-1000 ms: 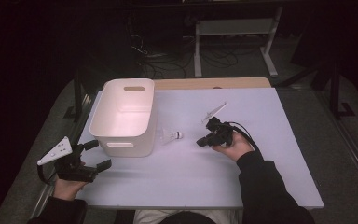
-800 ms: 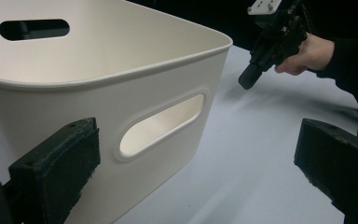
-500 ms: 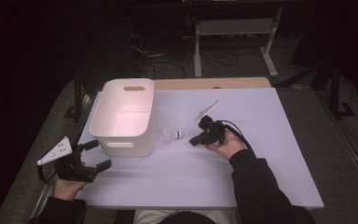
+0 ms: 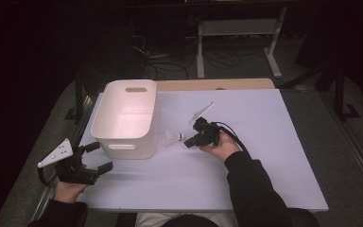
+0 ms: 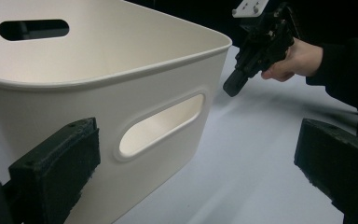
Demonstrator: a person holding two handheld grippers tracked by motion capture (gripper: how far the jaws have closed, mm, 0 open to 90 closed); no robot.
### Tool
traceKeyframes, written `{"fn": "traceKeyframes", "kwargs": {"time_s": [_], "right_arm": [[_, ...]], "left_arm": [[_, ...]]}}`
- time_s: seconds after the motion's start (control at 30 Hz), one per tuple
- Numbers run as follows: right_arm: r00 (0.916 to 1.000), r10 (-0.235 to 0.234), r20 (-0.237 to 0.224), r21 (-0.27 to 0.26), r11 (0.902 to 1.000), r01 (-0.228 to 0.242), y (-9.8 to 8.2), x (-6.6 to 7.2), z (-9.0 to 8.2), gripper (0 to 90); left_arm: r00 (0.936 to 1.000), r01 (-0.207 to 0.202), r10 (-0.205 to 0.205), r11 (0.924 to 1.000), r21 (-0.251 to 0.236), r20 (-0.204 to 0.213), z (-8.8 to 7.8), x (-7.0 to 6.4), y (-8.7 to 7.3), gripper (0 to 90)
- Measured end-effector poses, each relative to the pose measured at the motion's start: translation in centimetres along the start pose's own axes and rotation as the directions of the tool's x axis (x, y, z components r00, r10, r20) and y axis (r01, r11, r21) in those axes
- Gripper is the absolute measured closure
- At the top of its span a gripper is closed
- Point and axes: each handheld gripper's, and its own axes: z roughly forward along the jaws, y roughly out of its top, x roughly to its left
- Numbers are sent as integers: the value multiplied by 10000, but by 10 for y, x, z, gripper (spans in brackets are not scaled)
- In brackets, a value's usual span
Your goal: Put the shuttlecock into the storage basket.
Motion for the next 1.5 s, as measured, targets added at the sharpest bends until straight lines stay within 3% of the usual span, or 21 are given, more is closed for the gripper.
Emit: {"fn": "traceKeyframes", "kwargs": {"time_s": [0.93,1.5], "right_arm": [[9988,-379,-300,281,9989,388,20,3,23,885],[9976,-534,-445,950,9938,575,33,2,41,887]], "left_arm": [[10000,-6,6,10000,3,29,0,0,0,0],[10000,-12,12,10000,16,79,0,0,0,0]]}}
